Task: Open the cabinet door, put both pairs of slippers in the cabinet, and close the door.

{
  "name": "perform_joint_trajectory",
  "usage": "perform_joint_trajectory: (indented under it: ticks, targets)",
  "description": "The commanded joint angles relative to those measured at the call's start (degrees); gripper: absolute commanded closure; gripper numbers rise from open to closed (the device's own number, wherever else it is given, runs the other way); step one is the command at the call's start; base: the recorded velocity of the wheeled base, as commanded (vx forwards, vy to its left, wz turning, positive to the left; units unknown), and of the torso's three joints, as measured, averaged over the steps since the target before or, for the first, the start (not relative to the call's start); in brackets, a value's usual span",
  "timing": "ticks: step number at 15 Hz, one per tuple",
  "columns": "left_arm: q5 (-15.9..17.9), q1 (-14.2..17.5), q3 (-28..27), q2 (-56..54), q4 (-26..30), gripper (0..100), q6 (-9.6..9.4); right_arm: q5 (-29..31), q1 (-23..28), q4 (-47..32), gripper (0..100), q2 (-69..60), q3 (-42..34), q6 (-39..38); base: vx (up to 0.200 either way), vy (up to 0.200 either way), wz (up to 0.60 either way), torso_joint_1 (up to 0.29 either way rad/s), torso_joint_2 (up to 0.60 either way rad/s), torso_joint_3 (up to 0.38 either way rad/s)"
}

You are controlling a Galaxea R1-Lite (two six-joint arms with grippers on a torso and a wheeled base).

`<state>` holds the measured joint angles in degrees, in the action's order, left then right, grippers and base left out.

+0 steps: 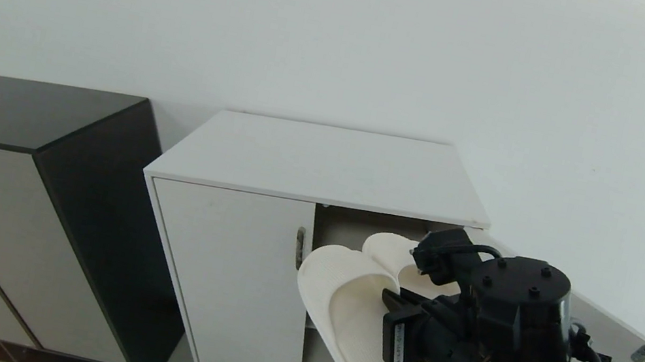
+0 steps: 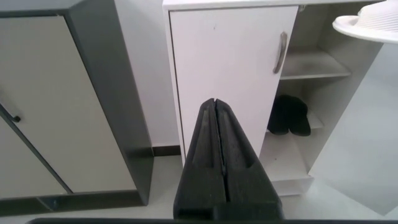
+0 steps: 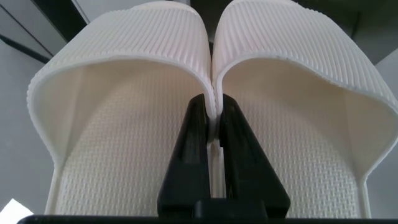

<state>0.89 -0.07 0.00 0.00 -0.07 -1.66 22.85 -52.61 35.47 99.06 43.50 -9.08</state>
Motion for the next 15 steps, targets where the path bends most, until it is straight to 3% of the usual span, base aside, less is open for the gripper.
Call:
perform_joint_trajectory:
  ticks: [1, 15]
  targets:
    - [0.0, 0.0, 0.0, 0.0, 0.0, 100, -0.01, 0.0, 0.0, 0.0, 100, 0.4, 0.0, -0.1, 0.0, 0.0, 0.0, -0.217, 0.57, 0.315]
    - [0.0, 0.0, 0.0, 0.0, 0.0, 100, -0.01, 0.1, 0.0, 0.0, 100, 0.7, -0.3, 0.0, 0.0, 0.0, 0.0, -0.176, 0.5, 0.32]
